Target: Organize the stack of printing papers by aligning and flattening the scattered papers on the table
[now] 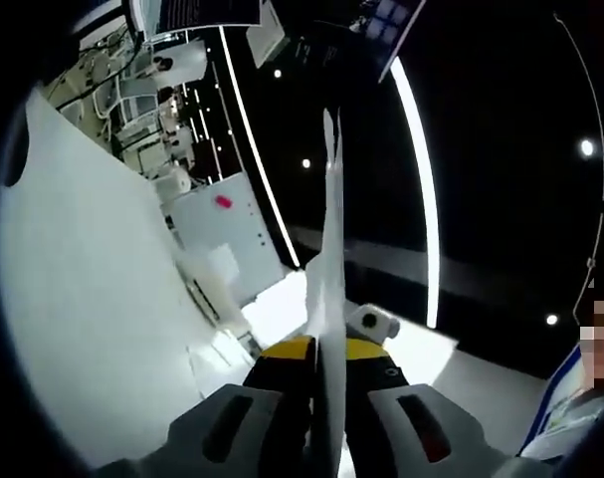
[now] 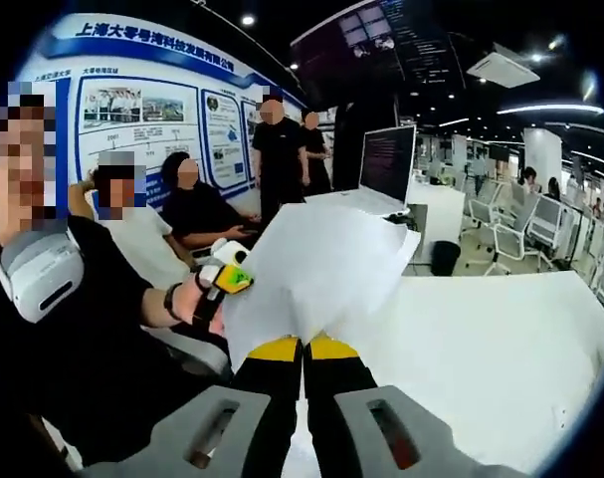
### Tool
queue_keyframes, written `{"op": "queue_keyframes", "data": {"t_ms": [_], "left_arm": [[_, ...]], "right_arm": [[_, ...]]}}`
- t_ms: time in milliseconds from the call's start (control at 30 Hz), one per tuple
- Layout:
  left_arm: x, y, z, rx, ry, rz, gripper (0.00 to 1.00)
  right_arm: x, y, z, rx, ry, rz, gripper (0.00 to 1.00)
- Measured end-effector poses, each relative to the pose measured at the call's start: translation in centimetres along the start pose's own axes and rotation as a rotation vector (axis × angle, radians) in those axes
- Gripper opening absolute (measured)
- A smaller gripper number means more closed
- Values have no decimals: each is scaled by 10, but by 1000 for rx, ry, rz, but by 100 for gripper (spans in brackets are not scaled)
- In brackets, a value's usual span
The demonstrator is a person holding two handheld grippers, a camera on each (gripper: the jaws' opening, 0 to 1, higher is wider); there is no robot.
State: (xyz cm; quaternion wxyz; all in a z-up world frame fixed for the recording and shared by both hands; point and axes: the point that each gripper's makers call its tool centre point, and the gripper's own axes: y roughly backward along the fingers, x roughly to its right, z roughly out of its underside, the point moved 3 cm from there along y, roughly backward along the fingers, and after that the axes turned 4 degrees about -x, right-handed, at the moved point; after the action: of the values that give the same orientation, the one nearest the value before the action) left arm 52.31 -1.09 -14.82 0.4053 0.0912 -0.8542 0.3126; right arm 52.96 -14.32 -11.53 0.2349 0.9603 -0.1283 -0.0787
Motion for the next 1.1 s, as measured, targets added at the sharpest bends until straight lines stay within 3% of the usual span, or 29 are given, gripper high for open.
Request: {"op": "queue_keyframes", "data": {"t_ms": [400,700,767,900,1100], "left_arm": [[1,-1,3,-7,-70,-15,6],[-2,-1,0,5,-95,-27,6],[-4,-1,-1,3,-99,-27,6],[-4,-1,-2,4,-103,-29,6],[-7,1,-6,19,-104,-35,6]], "right_arm": [[5,4,10,39,3,37,2],[3,16,5,86,31,85,31],[5,19,6,88,43,115,35],[9,24,10,94,53,172,55],[15,35,13,152,48,287,75]]}}
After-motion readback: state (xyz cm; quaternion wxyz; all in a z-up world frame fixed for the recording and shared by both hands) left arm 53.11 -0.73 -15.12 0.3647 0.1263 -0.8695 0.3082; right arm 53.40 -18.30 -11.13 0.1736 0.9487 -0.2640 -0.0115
